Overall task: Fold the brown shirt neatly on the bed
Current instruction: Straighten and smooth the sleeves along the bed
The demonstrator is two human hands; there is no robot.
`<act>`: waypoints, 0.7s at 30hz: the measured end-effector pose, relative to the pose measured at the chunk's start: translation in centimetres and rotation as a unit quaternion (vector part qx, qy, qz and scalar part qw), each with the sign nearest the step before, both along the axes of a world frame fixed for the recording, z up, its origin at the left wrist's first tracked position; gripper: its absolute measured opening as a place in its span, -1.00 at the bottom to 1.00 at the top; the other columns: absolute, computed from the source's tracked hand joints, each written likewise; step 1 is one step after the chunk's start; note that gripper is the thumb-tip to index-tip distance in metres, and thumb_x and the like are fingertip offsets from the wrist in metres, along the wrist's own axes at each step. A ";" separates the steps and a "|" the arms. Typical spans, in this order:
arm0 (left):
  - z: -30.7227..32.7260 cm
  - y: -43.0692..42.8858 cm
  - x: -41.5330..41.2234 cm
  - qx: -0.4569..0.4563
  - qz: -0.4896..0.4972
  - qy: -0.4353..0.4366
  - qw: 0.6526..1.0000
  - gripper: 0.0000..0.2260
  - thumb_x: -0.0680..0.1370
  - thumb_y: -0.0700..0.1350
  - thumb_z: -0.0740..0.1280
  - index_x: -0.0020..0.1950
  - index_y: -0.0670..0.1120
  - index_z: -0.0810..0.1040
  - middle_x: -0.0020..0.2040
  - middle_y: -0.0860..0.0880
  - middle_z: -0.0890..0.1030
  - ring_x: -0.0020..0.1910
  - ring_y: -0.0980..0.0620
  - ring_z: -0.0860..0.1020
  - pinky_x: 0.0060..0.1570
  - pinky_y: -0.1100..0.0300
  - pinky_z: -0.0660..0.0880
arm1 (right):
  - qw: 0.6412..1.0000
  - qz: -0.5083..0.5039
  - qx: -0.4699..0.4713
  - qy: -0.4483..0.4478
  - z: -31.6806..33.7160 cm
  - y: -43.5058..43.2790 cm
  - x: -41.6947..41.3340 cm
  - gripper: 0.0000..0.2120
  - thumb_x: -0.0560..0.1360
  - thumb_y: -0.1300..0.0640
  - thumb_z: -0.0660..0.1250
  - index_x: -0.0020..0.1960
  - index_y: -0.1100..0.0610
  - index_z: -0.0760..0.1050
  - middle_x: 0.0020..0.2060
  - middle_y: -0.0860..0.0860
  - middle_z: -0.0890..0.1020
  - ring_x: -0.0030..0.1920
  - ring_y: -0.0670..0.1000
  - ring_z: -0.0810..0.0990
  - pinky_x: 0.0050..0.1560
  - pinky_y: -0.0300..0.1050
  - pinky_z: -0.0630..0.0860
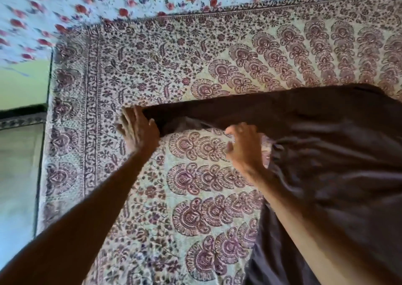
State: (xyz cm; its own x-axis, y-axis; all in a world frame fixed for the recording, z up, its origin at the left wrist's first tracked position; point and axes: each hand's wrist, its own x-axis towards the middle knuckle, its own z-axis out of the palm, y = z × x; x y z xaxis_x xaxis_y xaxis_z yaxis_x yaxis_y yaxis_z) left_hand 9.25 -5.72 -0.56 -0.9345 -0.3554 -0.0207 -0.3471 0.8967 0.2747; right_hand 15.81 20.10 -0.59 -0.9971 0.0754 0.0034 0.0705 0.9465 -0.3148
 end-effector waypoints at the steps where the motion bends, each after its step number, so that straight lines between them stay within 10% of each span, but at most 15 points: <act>1: -0.8 -0.3 0.8 0.032 0.050 -0.003 0.998 -0.51 0.50 -0.03 0.30 0.38 -0.13 0.29 0.40 -0.22 0.29 0.38 -0.23 0.26 0.35 -0.17 0.15 | 0.999 0.041 0.002 -0.003 -0.2 -2.1 -0.1 -0.68 0.35 0.22 0.37 0.08 0.01 0.49 0.00 0.01 0.54 0.05 0.11 0.48 0.00 0.03 0.43; 5: -2.2 -1.6 1.3 0.182 0.286 -0.054 0.939 -0.37 0.57 0.19 0.16 0.52 -0.11 0.13 0.49 -0.24 0.20 0.48 -0.23 0.16 0.40 -0.17 0.11 | 0.995 0.077 0.029 0.061 -1.0 -7.4 -1.5 -0.49 0.33 0.27 0.38 0.25 0.04 0.42 0.15 0.02 0.48 0.15 0.08 0.43 0.07 0.04 0.43; 11: -2.5 -3.0 0.5 0.262 0.073 -0.101 0.957 -0.52 0.65 -0.05 0.11 0.56 -0.07 0.09 0.51 -0.26 0.19 0.48 -0.27 0.18 0.46 -0.09 0.12 | 0.989 0.131 0.062 -0.021 -1.7 -11.1 -5.9 -0.33 0.35 0.14 0.47 0.40 0.05 0.31 0.23 0.03 0.50 0.24 0.11 0.42 0.18 0.10 0.38; 17: 0.7 -2.8 -0.8 0.505 0.171 -0.065 0.843 -0.68 0.50 0.14 0.25 0.19 0.04 0.49 0.17 -0.12 0.57 0.13 -0.12 0.55 0.03 -0.19 0.56 | 0.985 0.143 0.037 -0.089 -2.9 -12.7 -6.4 -0.41 0.44 0.13 0.40 0.43 0.03 0.31 0.20 0.06 0.50 0.19 0.14 0.46 0.13 0.12 0.44; 19: 0.4 -2.9 -0.7 0.533 0.201 -0.062 0.819 -0.81 0.58 0.00 0.23 0.17 0.03 0.50 0.19 -0.15 0.57 0.12 -0.07 0.57 -0.05 0.09 0.61 | 0.984 0.144 0.032 -0.100 -3.1 -13.0 -6.7 -0.41 0.46 0.10 0.38 0.45 0.00 0.28 0.20 0.06 0.48 0.19 0.15 0.46 0.09 0.12 0.46; 21: -1.3 -2.7 -1.2 0.639 0.243 -0.075 0.726 -0.76 0.61 -0.11 0.24 0.05 0.27 0.33 0.33 -0.17 0.47 0.20 -0.04 0.49 -0.16 0.51 0.47 | 0.985 0.146 0.038 -0.088 -3.3 -13.1 -7.2 -0.46 0.49 0.07 0.36 0.43 -0.02 0.30 0.17 0.06 0.50 0.17 0.15 0.47 0.06 0.12 0.46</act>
